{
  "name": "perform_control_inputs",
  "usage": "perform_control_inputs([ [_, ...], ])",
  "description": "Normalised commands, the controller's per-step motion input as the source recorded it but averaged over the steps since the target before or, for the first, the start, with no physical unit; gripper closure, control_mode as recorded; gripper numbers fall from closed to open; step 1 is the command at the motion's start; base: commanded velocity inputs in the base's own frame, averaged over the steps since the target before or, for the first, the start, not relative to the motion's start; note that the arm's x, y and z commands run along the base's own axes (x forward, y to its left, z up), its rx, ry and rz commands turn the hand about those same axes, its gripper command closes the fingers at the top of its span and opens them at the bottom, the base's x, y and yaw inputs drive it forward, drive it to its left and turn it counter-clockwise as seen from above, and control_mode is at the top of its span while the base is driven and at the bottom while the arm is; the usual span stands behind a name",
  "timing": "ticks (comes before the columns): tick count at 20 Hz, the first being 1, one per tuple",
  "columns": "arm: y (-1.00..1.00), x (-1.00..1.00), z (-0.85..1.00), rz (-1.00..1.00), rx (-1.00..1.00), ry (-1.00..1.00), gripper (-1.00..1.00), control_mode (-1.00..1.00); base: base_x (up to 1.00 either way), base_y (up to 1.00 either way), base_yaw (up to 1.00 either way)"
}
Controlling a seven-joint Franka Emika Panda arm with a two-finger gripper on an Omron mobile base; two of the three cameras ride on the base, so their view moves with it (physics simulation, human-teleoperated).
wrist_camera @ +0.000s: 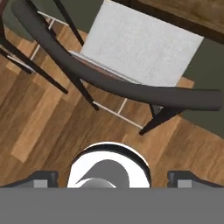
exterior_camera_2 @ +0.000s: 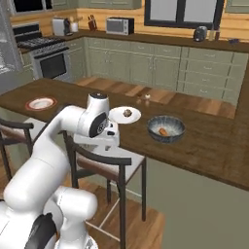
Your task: Pick the chicken drumstick and mushroom from their plates and place them in the bowl. Then put the bowl in the fridge.
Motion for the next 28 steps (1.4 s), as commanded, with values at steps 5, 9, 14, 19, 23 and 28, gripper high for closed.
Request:
perform_control_inputs([
  [5, 0.00, 0.00, 0.00, 0.00, 0.00, 0.00, -1.00, 1.00, 0.92, -0.02, -0.46],
  [9, 0.00, 0.00, 0.00, 0.00, 0.00, 0.00, -1.00, 1.00, 0.20, 0.36, -0.68],
  [14, 0.00, 0.00, 0.00, 0.00, 0.00, 0.00, -1.00, 1.00, 0.37, 0.69, -0.61],
  [19, 0.00, 0.00, 0.00, 0.00, 0.00, 0.00, -1.00, 1.00, 0.55, 0.94, 0.04],
  [23, 0.00, 0.00, 0.00, 0.00, 0.00, 0.00, -1.00, 1.00, 0.54, 0.51, 0.60],
  [28, 0.00, 0.00, 0.00, 0.00, 0.00, 0.00, -1.00, 1.00, 0.77, 0.43, 0.29],
])
